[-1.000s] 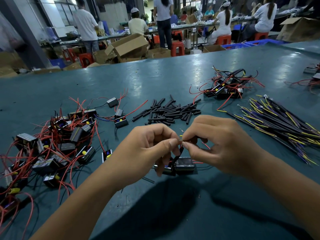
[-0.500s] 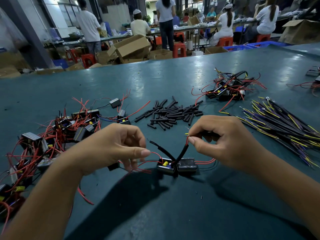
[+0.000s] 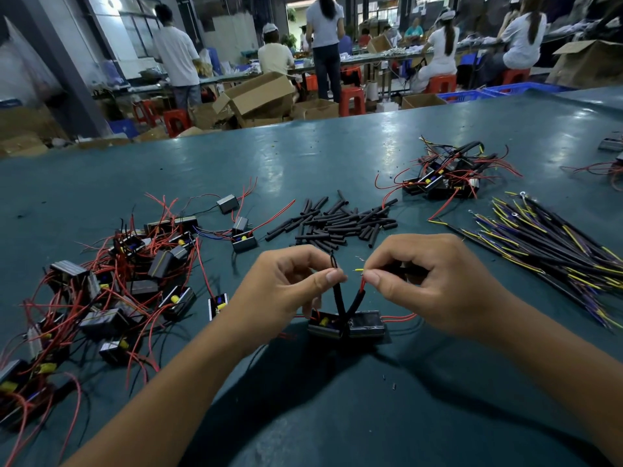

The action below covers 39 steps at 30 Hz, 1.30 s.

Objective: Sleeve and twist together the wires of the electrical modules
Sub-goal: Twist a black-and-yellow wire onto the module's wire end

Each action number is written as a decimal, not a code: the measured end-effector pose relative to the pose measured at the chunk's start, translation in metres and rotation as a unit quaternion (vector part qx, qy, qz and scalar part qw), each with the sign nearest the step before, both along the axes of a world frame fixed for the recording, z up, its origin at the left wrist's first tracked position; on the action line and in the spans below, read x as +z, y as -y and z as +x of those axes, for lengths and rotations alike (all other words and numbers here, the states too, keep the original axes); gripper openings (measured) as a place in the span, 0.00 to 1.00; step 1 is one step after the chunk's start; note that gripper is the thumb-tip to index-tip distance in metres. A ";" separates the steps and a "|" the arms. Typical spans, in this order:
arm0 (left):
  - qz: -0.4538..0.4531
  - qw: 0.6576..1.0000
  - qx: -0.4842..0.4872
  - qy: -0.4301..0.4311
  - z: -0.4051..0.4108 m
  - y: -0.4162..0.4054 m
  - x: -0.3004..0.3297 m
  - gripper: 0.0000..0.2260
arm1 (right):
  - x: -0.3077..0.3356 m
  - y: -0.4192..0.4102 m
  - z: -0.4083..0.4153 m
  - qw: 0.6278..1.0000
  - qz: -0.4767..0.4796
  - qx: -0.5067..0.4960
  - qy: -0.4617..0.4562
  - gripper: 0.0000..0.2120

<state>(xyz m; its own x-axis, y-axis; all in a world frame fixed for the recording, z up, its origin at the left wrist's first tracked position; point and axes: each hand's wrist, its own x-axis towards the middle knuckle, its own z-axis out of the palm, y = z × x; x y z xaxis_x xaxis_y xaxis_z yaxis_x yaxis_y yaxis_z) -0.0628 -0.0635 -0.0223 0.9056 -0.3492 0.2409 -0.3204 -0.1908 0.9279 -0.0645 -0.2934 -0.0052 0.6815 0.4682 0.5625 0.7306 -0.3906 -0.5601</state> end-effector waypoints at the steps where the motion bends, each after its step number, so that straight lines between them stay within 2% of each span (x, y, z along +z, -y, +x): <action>1: -0.019 1.000 -0.006 -0.004 -0.001 0.004 -0.002 0.08 | -0.001 0.001 0.000 1.000 0.006 0.006 -0.016 0.06; 5: -0.036 0.999 -0.019 0.013 -0.005 0.011 -0.007 0.06 | 0.000 0.002 0.001 0.997 0.029 0.024 -0.067 0.10; 11: -0.041 0.999 -0.025 0.006 -0.007 0.015 -0.009 0.07 | 0.001 0.003 0.000 0.988 0.047 0.041 -0.141 0.06; 17: -0.039 0.999 -0.016 0.005 -0.005 0.012 -0.010 0.10 | 0.007 0.004 0.001 0.958 0.099 0.095 -0.253 0.03; 22: -0.037 0.999 -0.013 0.007 -0.004 0.013 -0.010 0.07 | 0.009 0.006 0.000 0.938 0.106 0.108 -0.311 0.04; 32: -0.046 0.999 0.007 0.004 -0.005 0.013 -0.008 0.08 | 0.008 0.007 0.002 0.933 0.097 0.086 -0.337 0.04; 39: -0.030 0.999 0.021 0.033 -0.005 0.015 -0.007 0.07 | 0.006 0.007 0.003 0.922 0.109 0.095 -0.359 0.07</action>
<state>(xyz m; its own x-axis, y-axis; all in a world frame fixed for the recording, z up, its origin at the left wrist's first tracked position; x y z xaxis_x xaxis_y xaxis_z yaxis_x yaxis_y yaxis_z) -0.0681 -0.0786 -0.0291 0.9009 -0.2939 0.3194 -0.3735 -0.1500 0.9154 -0.0614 -0.3004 0.0005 0.8325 0.5461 0.0929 0.1844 -0.1151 -0.9761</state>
